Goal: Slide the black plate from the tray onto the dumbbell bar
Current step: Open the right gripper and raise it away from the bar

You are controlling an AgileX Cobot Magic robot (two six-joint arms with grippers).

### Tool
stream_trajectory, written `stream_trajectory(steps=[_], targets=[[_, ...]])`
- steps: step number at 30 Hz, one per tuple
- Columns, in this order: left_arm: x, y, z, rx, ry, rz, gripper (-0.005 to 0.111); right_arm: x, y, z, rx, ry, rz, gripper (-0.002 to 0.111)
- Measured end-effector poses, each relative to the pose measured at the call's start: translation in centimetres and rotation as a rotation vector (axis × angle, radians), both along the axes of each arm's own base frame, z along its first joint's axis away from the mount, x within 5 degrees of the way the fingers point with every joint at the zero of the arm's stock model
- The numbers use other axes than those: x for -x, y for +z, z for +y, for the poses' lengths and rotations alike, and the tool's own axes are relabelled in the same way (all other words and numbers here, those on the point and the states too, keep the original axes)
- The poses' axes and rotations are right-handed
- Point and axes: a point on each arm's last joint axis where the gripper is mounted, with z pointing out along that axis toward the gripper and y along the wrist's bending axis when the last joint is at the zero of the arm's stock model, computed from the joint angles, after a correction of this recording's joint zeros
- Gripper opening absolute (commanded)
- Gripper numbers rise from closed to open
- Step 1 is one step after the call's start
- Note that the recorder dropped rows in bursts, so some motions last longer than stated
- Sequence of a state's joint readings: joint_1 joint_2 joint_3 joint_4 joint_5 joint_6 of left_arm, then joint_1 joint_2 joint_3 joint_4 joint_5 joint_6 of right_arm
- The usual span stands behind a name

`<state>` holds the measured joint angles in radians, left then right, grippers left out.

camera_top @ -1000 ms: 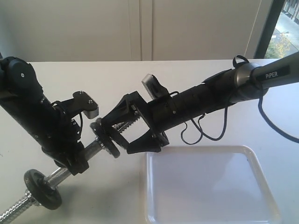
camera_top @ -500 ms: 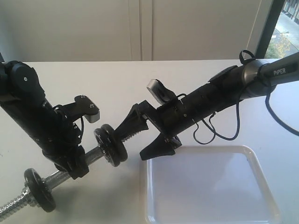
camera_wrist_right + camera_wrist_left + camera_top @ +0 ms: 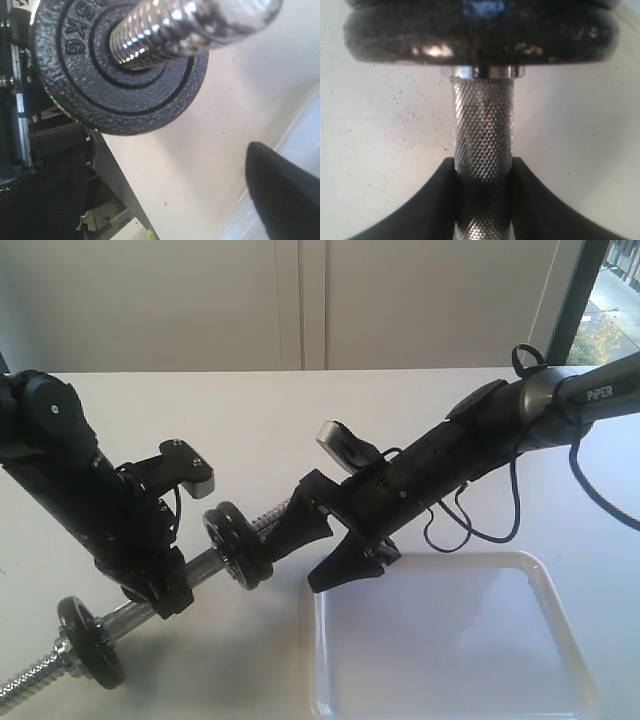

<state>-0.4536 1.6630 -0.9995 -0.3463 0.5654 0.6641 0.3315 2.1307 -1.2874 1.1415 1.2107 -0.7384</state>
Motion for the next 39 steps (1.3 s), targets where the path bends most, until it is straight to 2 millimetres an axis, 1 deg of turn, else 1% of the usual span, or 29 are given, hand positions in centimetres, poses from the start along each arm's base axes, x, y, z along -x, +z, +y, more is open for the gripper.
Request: stream_trajectory(steps=[1,4,6,8,12,15,20,22,25,30,32,33,35,39], targets=[[0.0,-0.1,0.0,-0.001,0.0,0.002,0.0,0.0,0.0,0.0,0.004,-0.001,0.004,0.044],[-0.1,-0.4,0.0,-0.005,0.001,0.008,0.0,0.0,-0.1,-0.1,0.013,-0.004,0.014,0.019],[-0.2,-0.6,-0.1,-0.008,0.001,0.015,0.0,0.0,-0.1,-0.1,0.015,-0.006,0.016,0.006],[-0.2,-0.9,-0.1,-0.012,0.001,0.021,0.0,-0.2,0.0,-0.5,0.016,-0.014,0.016,0.0],[-0.2,-0.9,-0.1,-0.008,0.004,0.023,0.0,-0.6,0.6,-1.3,0.017,-0.037,0.002,0.0],[-0.2,-0.9,-0.1,-0.007,0.006,0.026,0.0,-0.9,1.9,-2.1,0.006,-0.061,-0.031,0.0],[-0.2,-0.9,-0.1,-0.007,0.006,0.027,0.0,-1.2,5.0,-3.7,-0.016,-0.104,-0.109,0.0],[-0.2,-0.9,-0.1,-0.007,0.006,0.027,0.002,-1.2,6.4,-4.1,-0.026,-0.114,-0.148,0.0],[-0.2,-0.9,-0.1,-0.006,0.007,0.029,0.016,-0.9,8.2,-4.4,-0.04,-0.119,-0.195,0.0],[-0.2,-0.8,-0.2,-0.002,0.007,0.032,0.057,-0.1,10.8,-4.5,-0.059,-0.119,-0.264,0.0],[-0.5,0.3,-0.5,0.041,0.028,0.004,0.07,0.3,11.9,-4.6,-0.068,-0.118,-0.292,0.0],[-0.6,0.9,-0.6,0.06,0.037,-0.013,0.073,0.5,12.5,-4.7,-0.072,-0.119,-0.306,0.0],[-0.6,1.2,-0.7,0.074,0.044,-0.018,0.079,0.9,13.5,-4.8,-0.08,-0.12,-0.332,0.0],[-0.6,1.2,-0.7,0.075,0.045,-0.018,0.079,2.0,15.7,-5.0,-0.096,-0.124,-0.389,0.0]])
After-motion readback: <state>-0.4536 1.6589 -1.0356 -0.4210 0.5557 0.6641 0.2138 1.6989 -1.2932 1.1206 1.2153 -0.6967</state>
